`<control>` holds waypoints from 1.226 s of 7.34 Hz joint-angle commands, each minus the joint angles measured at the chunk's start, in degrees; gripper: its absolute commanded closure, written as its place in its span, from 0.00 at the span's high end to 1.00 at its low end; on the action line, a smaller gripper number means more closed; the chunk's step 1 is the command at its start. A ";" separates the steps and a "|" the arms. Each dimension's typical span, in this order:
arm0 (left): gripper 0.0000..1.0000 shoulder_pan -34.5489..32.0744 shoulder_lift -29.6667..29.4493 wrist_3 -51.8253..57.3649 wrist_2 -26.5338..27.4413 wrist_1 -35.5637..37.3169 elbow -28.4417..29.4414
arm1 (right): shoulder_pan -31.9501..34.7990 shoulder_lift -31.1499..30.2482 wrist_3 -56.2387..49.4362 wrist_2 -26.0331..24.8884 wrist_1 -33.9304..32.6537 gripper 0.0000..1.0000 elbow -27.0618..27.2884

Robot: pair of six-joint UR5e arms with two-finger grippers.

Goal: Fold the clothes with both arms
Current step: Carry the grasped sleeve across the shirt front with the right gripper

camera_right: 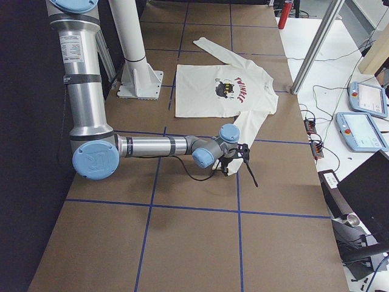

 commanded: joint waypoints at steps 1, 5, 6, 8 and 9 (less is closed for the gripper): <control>1.00 0.00 0.00 -0.01 -0.05 0.00 -0.04 | -0.25 1.82 2.77 3.31 0.12 0.00 5.24; 1.00 0.00 0.17 -0.01 -0.05 -0.09 -0.30 | -1.47 27.34 13.11 4.56 -4.01 0.00 0.20; 1.00 0.00 0.18 -0.01 -0.05 -0.09 -0.22 | -2.44 36.38 15.24 4.56 -3.92 0.00 -4.80; 1.00 0.00 0.53 0.08 -0.40 -0.17 -0.13 | -6.81 48.30 16.05 4.04 -3.74 0.00 -11.51; 1.00 0.00 0.61 0.08 -0.40 -0.09 0.05 | -10.50 50.77 15.96 2.30 -3.66 0.00 -11.87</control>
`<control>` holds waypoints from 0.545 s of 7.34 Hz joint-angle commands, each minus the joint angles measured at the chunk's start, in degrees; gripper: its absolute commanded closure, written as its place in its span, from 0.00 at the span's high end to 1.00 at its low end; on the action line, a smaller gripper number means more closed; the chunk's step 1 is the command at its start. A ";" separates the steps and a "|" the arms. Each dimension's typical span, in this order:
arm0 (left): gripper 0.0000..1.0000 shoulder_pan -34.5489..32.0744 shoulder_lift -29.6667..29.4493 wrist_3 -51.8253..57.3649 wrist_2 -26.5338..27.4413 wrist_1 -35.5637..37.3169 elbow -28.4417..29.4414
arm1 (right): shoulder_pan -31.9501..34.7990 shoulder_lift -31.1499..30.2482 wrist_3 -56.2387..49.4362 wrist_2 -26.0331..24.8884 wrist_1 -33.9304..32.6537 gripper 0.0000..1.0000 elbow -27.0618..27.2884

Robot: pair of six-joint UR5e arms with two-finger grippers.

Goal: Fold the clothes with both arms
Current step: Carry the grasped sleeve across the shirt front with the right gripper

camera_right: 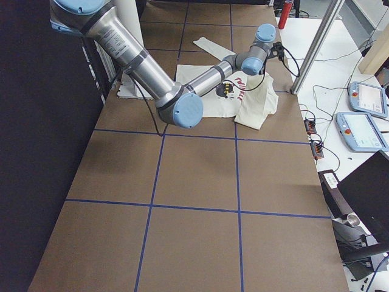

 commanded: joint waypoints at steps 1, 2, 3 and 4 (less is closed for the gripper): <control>1.00 0.00 0.14 0.03 -0.04 0.04 0.22 | -10.58 6.73 0.38 -9.24 1.41 0.00 -1.52; 1.00 0.00 0.14 0.03 -0.04 0.04 0.22 | -15.96 6.84 0.30 -15.67 3.94 0.00 -1.87; 1.00 0.00 0.14 0.12 -0.04 -0.05 0.66 | -19.14 6.58 0.29 -19.22 8.49 0.00 -4.05; 1.00 0.00 0.14 0.12 -0.04 -0.05 0.84 | -21.44 6.58 0.29 -22.99 12.28 0.00 -6.85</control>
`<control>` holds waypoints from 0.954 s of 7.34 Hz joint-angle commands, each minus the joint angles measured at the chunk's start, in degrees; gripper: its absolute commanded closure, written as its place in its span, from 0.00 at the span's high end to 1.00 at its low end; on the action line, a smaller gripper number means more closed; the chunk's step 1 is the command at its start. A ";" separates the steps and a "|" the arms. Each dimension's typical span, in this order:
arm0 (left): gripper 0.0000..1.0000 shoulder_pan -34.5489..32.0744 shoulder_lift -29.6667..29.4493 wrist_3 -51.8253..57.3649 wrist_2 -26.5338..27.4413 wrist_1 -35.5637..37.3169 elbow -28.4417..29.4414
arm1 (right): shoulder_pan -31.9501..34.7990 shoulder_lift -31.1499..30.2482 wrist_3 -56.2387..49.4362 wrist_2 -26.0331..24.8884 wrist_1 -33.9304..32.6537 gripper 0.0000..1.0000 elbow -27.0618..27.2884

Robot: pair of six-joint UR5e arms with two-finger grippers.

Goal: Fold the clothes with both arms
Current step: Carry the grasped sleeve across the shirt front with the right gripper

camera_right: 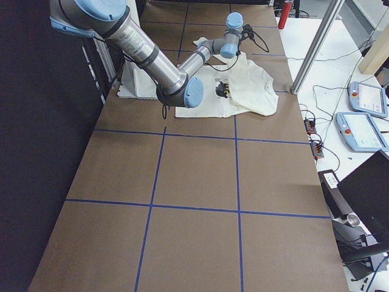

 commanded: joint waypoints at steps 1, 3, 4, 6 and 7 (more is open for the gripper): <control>1.00 0.00 -0.08 0.03 0.00 0.05 0.29 | -4.87 -0.02 0.09 -6.79 6.21 0.00 -3.39; 1.00 0.00 -0.09 0.03 0.00 0.05 0.29 | -5.57 -0.10 0.00 -6.98 6.40 0.00 -3.57; 1.00 0.00 -0.17 -0.05 0.09 0.05 0.38 | -6.45 -0.19 0.00 -7.76 8.83 0.00 -3.57; 1.00 0.00 -0.26 -0.05 0.09 0.05 0.46 | -8.12 -0.19 0.00 -10.84 10.87 0.00 -3.93; 1.00 0.00 -0.26 -0.05 0.09 0.05 0.46 | -9.08 -0.45 0.00 -11.37 12.36 0.12 -4.10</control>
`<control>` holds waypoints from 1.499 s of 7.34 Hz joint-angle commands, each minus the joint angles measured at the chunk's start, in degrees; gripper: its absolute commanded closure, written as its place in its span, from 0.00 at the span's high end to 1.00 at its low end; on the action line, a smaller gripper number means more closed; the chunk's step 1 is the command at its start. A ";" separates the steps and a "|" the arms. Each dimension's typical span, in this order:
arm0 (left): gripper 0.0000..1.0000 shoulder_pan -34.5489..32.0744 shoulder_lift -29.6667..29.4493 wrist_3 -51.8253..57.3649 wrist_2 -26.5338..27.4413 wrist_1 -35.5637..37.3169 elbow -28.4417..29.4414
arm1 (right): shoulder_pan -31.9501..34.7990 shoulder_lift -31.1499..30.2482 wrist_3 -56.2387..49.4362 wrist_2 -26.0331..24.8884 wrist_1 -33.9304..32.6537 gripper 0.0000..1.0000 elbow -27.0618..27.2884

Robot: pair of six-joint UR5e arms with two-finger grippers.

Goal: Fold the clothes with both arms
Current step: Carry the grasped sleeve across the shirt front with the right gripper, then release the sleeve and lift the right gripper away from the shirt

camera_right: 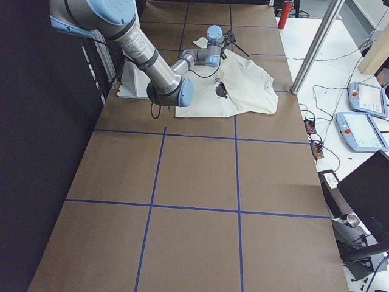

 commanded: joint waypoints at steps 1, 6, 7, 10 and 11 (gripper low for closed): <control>1.00 0.00 -0.11 0.00 0.02 0.00 0.04 | -2.64 0.00 0.09 -3.01 1.77 0.76 -0.18; 1.00 0.61 -0.81 -2.44 0.89 -0.09 -0.40 | -2.93 0.53 11.76 -5.41 -10.00 1.00 4.09; 1.00 3.84 -1.07 -12.30 3.34 -3.05 -2.06 | -0.49 0.35 11.43 -3.75 -22.71 1.00 8.91; 1.00 27.26 0.94 -48.40 24.75 -12.57 -12.67 | 12.15 -3.14 8.37 8.78 -47.67 1.00 16.41; 1.00 33.60 2.95 -58.70 28.64 -12.57 -16.71 | 15.50 -9.86 0.43 11.18 -49.63 1.00 21.22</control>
